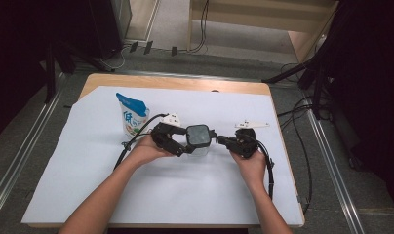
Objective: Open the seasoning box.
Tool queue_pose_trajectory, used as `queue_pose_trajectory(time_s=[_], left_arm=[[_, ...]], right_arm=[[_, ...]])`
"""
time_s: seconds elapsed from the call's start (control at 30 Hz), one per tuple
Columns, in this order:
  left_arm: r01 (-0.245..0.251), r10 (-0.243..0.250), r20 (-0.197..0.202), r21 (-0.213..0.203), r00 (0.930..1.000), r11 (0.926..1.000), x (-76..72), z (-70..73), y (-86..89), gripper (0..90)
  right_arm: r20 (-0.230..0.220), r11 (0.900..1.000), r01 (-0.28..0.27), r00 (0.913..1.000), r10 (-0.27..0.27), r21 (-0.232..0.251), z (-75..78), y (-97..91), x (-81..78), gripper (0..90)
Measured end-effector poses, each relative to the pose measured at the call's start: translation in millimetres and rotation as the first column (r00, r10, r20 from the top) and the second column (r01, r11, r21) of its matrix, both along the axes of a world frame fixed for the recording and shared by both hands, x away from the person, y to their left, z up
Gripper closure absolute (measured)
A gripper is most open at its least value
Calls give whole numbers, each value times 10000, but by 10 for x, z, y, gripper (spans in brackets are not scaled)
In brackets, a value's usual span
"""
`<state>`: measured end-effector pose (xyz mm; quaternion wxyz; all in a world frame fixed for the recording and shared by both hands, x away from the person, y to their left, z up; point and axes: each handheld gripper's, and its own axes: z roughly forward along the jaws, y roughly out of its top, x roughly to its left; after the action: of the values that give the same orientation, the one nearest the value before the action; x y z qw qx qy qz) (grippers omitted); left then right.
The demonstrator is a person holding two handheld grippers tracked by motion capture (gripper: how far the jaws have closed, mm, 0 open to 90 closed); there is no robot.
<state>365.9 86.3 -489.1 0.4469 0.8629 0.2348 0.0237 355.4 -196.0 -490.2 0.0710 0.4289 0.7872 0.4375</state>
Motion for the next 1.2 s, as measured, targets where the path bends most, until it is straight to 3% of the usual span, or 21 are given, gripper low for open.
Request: queue_pose_trajectory(time_s=[0.3,0.73,0.83,0.97,1.2], left_arm=[[23,-25,56,242,10000,9997,-4,76,-27,178],[-35,35,24,230,10000,9997,-14,75,-23,179],[-100,95,175,308,9998,9995,-26,90,-27,178],[-156,160,255,-149,9995,9998,-28,147,13,188],[-74,69,314,137,9995,9999,-42,169,32,204]], right_arm=[[20,10000,6,10000,-5,-56,3,6,-4,900],[33,10000,18,10000,-18,-74,9,12,-10,900],[36,10000,32,10000,-32,-84,9,14,-11,900],[48,10000,-2,10000,2,-66,10,14,-10,900],[41,9999,-20,10000,21,-108,14,17,-16,900]])
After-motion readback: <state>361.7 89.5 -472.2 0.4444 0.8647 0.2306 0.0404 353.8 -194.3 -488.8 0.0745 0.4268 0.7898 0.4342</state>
